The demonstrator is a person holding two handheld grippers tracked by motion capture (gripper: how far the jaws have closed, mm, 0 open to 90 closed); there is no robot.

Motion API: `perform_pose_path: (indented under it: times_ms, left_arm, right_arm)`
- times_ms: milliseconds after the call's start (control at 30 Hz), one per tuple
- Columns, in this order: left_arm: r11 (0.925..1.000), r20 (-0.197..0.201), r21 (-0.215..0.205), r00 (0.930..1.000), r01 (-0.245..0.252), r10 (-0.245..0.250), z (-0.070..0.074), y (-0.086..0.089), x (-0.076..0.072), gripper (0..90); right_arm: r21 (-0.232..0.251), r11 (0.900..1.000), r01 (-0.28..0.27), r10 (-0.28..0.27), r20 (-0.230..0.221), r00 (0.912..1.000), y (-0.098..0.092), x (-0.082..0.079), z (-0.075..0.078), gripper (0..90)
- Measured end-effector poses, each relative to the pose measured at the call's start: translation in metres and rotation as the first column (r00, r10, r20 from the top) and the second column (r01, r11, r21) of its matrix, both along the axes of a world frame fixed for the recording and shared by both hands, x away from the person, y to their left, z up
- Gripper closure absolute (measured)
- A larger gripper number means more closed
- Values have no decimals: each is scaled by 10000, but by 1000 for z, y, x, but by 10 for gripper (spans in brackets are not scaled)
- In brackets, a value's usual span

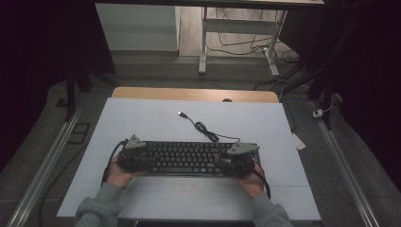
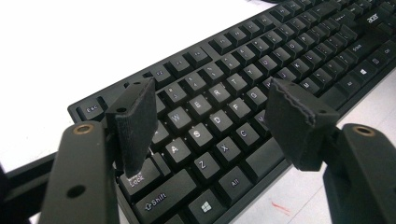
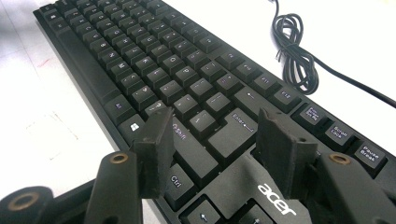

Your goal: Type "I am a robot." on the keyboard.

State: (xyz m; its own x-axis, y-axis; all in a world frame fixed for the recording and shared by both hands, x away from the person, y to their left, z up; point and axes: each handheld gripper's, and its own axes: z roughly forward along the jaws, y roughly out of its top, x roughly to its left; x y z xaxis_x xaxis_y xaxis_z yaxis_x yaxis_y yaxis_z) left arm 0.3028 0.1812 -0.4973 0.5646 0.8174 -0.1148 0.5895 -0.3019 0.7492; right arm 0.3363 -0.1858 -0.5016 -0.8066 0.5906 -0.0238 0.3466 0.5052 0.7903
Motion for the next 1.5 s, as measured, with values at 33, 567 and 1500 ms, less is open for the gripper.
perform_pose_path:
  times_ms: [33,567,1500]
  left_arm:
    - [10000,-3,14,10000,-8,8,0,0,0,345]
    - [9999,-64,27,9999,-130,131,-1,1,1,344]
    - [9998,-119,183,9999,-41,43,-3,0,2,339]
  right_arm:
    - [15,10000,-13,13,-8,10000,0,0,0,465]
    - [265,9996,-82,80,99,9999,6,-2,9,468]
    - [-725,9875,-1398,1319,-1038,9858,71,11,1,894]
